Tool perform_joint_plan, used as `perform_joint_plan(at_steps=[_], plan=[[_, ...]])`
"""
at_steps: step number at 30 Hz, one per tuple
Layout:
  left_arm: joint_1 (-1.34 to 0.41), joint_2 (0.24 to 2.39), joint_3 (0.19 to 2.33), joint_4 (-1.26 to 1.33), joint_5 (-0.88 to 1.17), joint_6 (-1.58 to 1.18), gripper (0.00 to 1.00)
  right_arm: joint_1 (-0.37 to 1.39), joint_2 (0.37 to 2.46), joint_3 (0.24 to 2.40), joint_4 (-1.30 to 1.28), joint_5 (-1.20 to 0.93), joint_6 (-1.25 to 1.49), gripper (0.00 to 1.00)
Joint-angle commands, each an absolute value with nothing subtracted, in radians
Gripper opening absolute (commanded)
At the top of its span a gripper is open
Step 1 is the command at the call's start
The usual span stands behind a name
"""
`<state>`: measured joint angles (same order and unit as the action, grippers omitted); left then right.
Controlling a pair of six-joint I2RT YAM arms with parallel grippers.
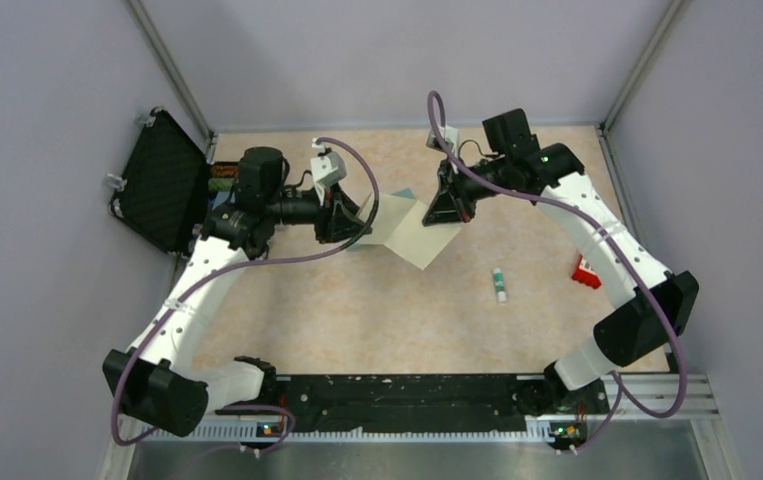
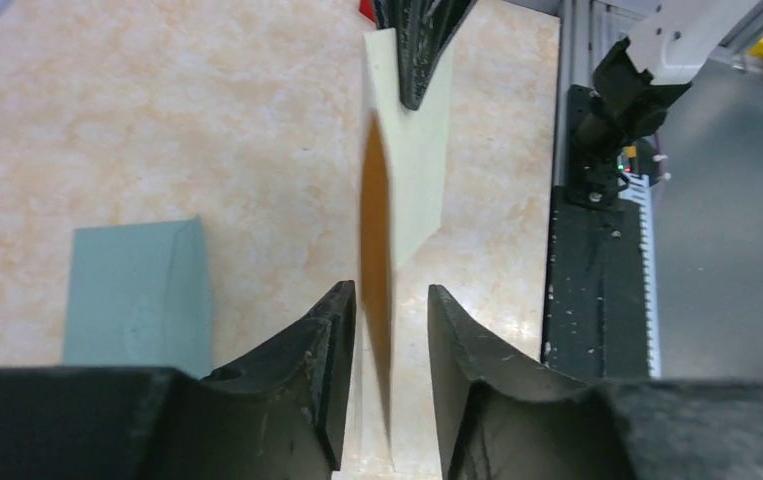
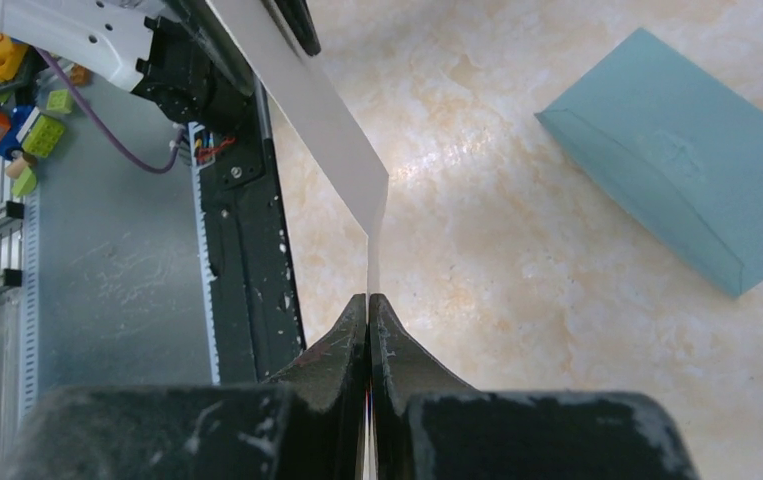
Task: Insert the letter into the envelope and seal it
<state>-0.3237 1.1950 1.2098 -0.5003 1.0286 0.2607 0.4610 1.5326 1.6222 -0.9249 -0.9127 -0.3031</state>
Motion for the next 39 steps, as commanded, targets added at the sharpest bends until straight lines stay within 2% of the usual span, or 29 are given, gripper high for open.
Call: perform_joint_plan(at_steps=[1, 2, 4, 5, 10, 11, 12, 13, 15, 16, 17, 21, 23, 26, 29, 33, 39], plan=[[-0.324, 1.182, 1.201, -0.391, 1.004, 0.211, 0.26, 0.453, 1.493, 1.611, -0.881, -0.937, -0.267, 0.00], [-0.324, 1.185, 1.201, -0.387, 1.013, 0.203, 0.14, 0.453, 1.492, 1.609, -0.877, -0.936, -0.263, 0.00], [-0.325, 1.186, 1.191, -0.369, 1.012, 0.178, 0.03, 0.453, 1.488, 1.601, -0.867, -0.926, -0.246, 0.00], [-0.325, 1.184, 1.187, -0.362, 1.005, 0.170, 0.00, 0.453, 1.487, 1.596, -0.858, -0.916, -0.227, 0.00], [-0.326, 1.172, 1.168, -0.285, 1.024, 0.075, 0.00, 0.444, 1.485, 1.549, -0.775, -0.882, -0.074, 0.00], [-0.330, 1.175, 1.167, -0.274, 1.062, 0.054, 0.04, 0.440, 1.485, 1.535, -0.749, -0.885, -0.039, 0.00], [-0.338, 1.179, 1.167, -0.272, 1.095, 0.033, 0.14, 0.436, 1.485, 1.523, -0.722, -0.898, -0.012, 0.00], [-0.349, 1.182, 1.166, -0.272, 1.108, 0.016, 0.30, 0.431, 1.486, 1.513, -0.691, -0.914, 0.031, 0.00], [-0.375, 1.174, 1.159, -0.282, 1.110, 0.011, 0.54, 0.421, 1.493, 1.507, -0.645, -0.934, 0.073, 0.00], [-0.384, 1.172, 1.157, -0.290, 1.109, 0.016, 0.63, 0.417, 1.497, 1.512, -0.633, -0.936, 0.078, 0.00], [-0.388, 1.173, 1.157, -0.299, 1.115, 0.022, 0.66, 0.416, 1.503, 1.521, -0.627, -0.935, 0.075, 0.00], [-0.386, 1.179, 1.234, -0.455, 1.148, 0.129, 0.67, 0.392, 1.511, 1.552, -0.659, -0.935, 0.011, 0.00], [-0.369, 1.188, 1.308, -0.545, 1.160, 0.198, 0.68, 0.388, 1.502, 1.565, -0.721, -0.943, -0.117, 0.00], [-0.311, 1.211, 1.392, -0.551, 1.228, 0.136, 0.68, 0.388, 1.461, 1.542, -0.775, -0.938, -0.260, 0.00], [-0.262, 1.244, 1.430, -0.387, 1.332, -0.096, 0.67, 0.390, 1.373, 1.450, -0.741, -0.966, -0.384, 0.00], [-0.259, 1.249, 1.356, -0.108, 1.339, -0.325, 0.66, 0.410, 1.231, 1.300, -0.594, -1.007, -0.510, 0.00], [-0.250, 1.286, 1.295, 0.025, 1.285, -0.431, 0.62, 0.507, 1.200, 1.296, -0.643, -0.958, -0.685, 0.00]])
